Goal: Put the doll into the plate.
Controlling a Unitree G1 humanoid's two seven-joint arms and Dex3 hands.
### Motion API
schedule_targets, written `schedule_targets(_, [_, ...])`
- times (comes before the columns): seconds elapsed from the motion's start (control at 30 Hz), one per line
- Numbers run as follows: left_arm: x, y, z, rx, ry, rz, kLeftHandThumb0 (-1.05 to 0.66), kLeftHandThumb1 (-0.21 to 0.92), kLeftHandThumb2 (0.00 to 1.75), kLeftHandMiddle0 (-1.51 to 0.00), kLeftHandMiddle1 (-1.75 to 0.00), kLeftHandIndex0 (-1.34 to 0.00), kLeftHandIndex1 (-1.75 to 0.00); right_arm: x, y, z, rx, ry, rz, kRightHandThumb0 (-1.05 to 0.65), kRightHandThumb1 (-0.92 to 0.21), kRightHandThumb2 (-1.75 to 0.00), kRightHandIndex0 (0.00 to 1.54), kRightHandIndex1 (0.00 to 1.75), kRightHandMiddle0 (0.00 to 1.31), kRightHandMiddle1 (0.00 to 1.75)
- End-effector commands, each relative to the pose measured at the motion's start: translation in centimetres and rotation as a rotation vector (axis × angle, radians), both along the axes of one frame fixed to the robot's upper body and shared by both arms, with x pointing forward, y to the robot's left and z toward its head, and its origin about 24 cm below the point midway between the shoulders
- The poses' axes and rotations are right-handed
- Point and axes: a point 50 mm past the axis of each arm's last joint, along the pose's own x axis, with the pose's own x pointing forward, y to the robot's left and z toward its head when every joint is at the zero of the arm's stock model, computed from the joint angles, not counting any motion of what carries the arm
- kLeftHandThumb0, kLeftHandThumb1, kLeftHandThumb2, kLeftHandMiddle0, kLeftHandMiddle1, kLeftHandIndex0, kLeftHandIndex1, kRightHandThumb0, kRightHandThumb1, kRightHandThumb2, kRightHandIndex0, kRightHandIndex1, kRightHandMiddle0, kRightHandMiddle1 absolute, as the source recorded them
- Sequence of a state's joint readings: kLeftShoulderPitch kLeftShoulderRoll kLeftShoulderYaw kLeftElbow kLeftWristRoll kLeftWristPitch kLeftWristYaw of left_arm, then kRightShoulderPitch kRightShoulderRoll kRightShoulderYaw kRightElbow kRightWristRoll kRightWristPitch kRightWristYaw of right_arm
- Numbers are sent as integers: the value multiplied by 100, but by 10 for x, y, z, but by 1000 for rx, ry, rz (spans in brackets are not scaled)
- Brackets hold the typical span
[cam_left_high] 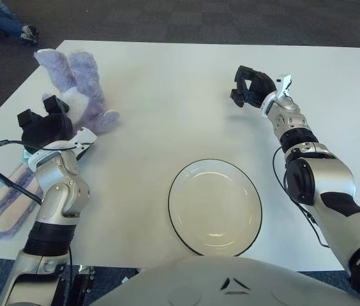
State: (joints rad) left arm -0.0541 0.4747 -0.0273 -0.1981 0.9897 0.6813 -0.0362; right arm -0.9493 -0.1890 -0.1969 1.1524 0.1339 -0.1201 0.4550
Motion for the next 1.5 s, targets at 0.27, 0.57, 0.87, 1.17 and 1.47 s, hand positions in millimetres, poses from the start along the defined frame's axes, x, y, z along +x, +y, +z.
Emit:
schedule_targets(0.27, [7,-9,-7,17,81,-73,15,9,147,0,-175,0,-172,2,-6,7,7,-22,-12,-47,-35,-128,127,175,59,175])
schedule_targets(0.57, [15,-22,-3,-6,4,-196,20,11,154,-5,-175,-3,-175,2,-7,7,8,-24,-12,-47,-35,-128,127,175,59,175])
schedule_targets(0.87, [17,-35,1,-27,-68,-298,19,13,158,-1,-175,-4,-175,1,-8,7,12,-26,-13,-47,-34,-129,127,175,59,175])
schedule_targets(1.17, [24,-52,3,-85,-126,-408,15,14,158,0,-175,-5,-175,1,-11,7,5,-24,-22,-47,-34,-129,127,175,60,175])
schedule_targets(1.47, [32,-66,1,-138,-175,-508,13,17,158,-2,-175,-5,-175,1,-11,7,-2,-26,-23,-47,-33,-130,126,175,60,175])
